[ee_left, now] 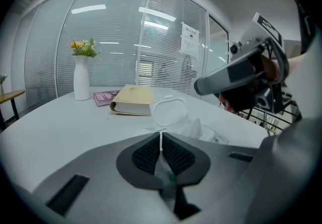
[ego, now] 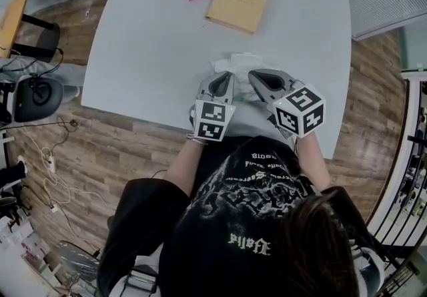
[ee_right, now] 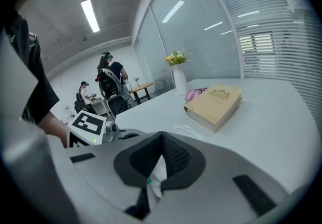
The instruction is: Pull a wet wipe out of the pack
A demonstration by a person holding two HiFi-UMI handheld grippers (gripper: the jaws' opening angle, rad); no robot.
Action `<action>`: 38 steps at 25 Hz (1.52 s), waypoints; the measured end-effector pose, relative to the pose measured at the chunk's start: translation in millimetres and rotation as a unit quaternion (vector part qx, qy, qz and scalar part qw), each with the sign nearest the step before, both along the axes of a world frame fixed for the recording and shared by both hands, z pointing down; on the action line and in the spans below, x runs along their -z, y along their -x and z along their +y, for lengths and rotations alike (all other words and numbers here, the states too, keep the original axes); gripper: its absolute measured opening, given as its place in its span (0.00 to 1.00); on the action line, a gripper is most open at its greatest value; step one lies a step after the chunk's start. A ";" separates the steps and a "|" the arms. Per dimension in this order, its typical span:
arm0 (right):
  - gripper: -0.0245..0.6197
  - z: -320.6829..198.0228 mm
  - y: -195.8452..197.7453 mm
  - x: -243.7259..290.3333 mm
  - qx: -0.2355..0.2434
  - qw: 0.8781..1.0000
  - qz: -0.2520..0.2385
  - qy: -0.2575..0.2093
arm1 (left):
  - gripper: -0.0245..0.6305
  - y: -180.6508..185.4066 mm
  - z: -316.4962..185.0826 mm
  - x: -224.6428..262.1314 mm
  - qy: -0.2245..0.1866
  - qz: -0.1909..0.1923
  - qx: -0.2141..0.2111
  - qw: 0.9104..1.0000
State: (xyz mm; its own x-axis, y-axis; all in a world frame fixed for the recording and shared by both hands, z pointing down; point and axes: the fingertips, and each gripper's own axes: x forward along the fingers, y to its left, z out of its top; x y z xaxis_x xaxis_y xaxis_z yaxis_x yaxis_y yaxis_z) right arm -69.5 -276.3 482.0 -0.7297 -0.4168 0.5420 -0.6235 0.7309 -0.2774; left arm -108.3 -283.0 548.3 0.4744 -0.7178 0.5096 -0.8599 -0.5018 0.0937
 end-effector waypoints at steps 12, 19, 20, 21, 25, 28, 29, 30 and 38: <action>0.03 -4.1 -5.2 4.5 -0.002 0.999 0.026 -0.020 | 0.06 -0.1 -0.4 -0.8 0.000 0.003 0.004 1.000; 0.04 -1.7 -7.5 -4.1 0.022 0.997 0.067 -0.035 | 0.06 0.4 -1.2 -0.5 0.003 0.007 0.004 1.000; 0.04 -0.7 -7.1 -5.5 0.023 0.997 0.067 -0.033 | 0.06 0.5 -1.0 -0.6 0.003 0.007 0.005 1.000; 0.04 -0.1 -6.6 -6.9 0.023 0.997 0.069 -0.032 | 0.06 0.5 -0.9 -0.6 0.003 0.008 0.005 1.000; 0.04 3.4 -4.6 -14.6 0.040 0.994 0.096 -0.039 | 0.06 0.7 -0.9 0.2 0.003 0.010 0.005 1.000; 0.17 11.5 0.0 -22.9 0.070 0.990 0.118 -0.034 | 0.06 0.9 -0.3 0.4 0.004 0.011 0.005 1.000; 0.19 13.1 1.2 -27.1 0.077 0.988 0.126 -0.032 | 0.06 0.9 -0.1 0.1 0.004 0.011 0.004 1.000; 0.19 13.3 1.8 -32.0 0.082 0.987 0.136 -0.031 | 0.06 0.7 -0.2 -0.2 0.004 0.011 0.004 1.000; 0.04 13.6 8.4 -41.3 0.086 0.985 0.148 -0.028 | 0.06 0.3 0.2 0.6 0.000 0.007 0.001 1.000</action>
